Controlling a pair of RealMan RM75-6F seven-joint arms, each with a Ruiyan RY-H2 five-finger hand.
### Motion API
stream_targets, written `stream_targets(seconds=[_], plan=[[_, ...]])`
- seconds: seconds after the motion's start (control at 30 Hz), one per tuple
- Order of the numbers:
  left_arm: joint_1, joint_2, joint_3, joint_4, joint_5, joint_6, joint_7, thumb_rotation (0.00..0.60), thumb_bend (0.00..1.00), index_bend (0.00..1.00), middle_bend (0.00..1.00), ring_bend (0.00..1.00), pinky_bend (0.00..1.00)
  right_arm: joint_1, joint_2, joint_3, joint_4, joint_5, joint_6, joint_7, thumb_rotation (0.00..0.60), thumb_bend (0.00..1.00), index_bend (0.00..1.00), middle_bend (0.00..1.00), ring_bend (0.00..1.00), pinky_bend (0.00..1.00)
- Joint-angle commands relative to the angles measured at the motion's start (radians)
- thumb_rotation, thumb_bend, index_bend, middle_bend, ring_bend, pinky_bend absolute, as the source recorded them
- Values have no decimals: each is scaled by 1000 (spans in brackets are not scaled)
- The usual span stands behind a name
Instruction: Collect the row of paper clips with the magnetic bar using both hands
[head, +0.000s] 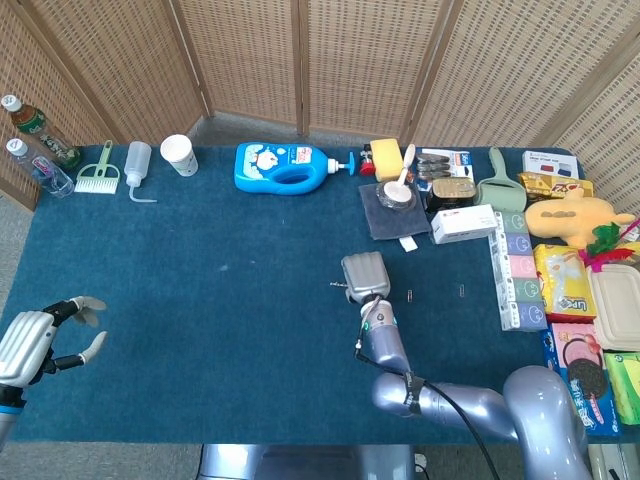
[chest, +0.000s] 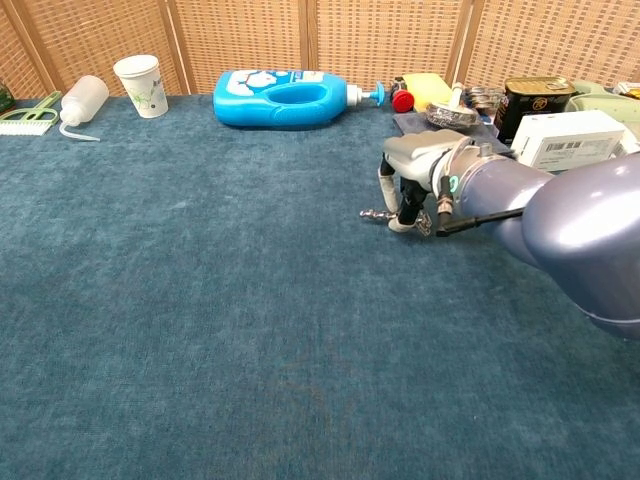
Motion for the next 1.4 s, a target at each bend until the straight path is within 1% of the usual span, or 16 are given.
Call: stream_targets(seconds=[0.03,0.27,0.53,0.9,1.4], plan=[[-1,-1,-1,1,0,-1,-2,352,316,341,511,472,917,-5,20,4,-21,-3,17,-6,600,430,651,849,916,1000],[-8,-7,-3,-1,3,-7,3,352,316,341,511,472,917,-27,77,5,-81,0,55,-17,600,430,647,848,916,1000],[-16,-11,-4,-13,10,-15,16,355,315,341,511,472,917,-77,125,-20,-117,3,73,10,600,431,645,848,915,1000],[-15,-8,-1,-25,13,-11,28,352,316,341,511,472,917,-131,155,-40,-108,-2,57,70,600,432,643,849,916,1000],[-10,1,3,-38,18,-1,36,348,315,341,510,472,917,-159,152,-49,-83,-5,39,101,600,434,650,849,916,1000]])
